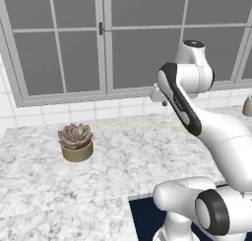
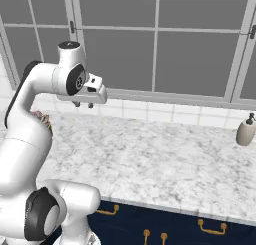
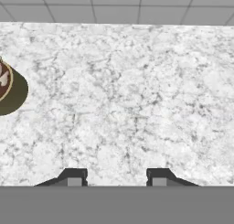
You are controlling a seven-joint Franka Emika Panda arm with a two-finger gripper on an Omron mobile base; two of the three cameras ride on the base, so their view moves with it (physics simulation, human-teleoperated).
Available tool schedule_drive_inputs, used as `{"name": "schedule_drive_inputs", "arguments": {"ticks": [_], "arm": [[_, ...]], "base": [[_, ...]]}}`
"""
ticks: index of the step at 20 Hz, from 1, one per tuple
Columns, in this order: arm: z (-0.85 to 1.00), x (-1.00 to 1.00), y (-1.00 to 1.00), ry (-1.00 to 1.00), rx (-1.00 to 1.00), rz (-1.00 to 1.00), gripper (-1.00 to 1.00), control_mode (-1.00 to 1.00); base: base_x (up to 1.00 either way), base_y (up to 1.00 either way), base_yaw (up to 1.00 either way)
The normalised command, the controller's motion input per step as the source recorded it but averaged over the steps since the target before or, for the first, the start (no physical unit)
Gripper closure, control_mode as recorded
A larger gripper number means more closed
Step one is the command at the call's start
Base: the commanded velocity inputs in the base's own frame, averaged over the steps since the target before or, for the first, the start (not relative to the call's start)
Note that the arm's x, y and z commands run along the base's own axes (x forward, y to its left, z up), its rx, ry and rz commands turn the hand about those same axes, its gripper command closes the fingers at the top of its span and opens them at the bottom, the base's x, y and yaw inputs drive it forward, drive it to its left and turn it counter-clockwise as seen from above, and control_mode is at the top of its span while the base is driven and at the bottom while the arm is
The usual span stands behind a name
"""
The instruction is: Take a straw from the drawer in front and place it inside the glass cup on the dining counter.
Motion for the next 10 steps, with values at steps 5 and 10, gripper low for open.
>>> {"name": "schedule_drive_inputs", "arguments": {"ticks": [5,10], "arm": [[0.00,0.00,0.00,0.00,0.00,0.00,-1.00,1.00],[0.00,0.00,0.00,0.00,0.00,0.00,-1.00,1.00]], "base": [[-0.49,0.00,0.00],[-0.84,-0.44,0.00]]}}
